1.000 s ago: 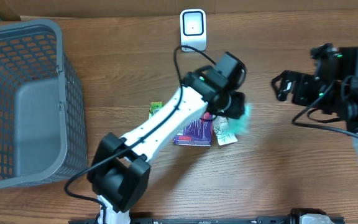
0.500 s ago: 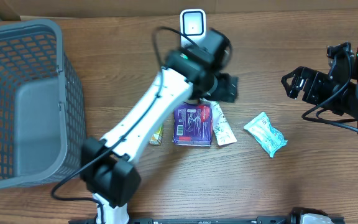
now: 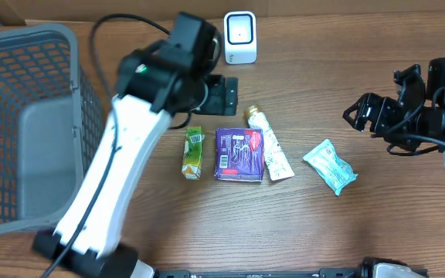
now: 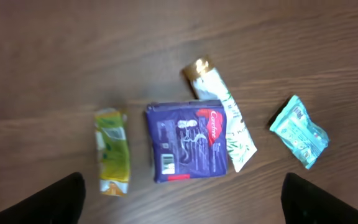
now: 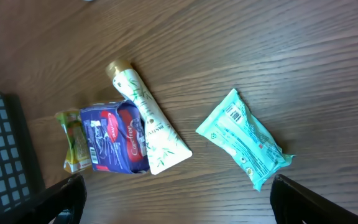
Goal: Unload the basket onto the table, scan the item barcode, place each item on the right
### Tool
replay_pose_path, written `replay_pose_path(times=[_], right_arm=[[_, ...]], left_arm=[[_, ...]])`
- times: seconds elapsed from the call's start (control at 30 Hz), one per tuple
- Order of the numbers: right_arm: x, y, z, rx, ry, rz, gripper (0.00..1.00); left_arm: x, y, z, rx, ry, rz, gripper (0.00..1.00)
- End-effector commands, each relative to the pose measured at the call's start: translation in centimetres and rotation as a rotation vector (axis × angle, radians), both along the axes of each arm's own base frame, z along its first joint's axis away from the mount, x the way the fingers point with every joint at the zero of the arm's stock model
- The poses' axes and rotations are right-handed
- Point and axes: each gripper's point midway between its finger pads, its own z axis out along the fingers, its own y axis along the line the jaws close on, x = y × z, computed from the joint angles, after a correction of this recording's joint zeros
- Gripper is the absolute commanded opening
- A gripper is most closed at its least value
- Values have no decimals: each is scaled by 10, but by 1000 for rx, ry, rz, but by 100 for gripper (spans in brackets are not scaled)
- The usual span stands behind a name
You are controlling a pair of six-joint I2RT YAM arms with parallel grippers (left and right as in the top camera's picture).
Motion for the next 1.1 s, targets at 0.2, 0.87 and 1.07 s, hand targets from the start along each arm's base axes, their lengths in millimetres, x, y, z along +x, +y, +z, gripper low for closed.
replay_pose_path(times=[0.2,0.87,1.07], right_arm=[[9,0,5,25,-35,-37,95],[8,-5,-6,-17,-18,-22,100],[10,-5,-8,-17,-14,-21,100]], left_arm=[[-15,52,-4,181,47,240,93],[-60,73,-100,241,172,263,96],[-84,84,-120,126,137,207,93]])
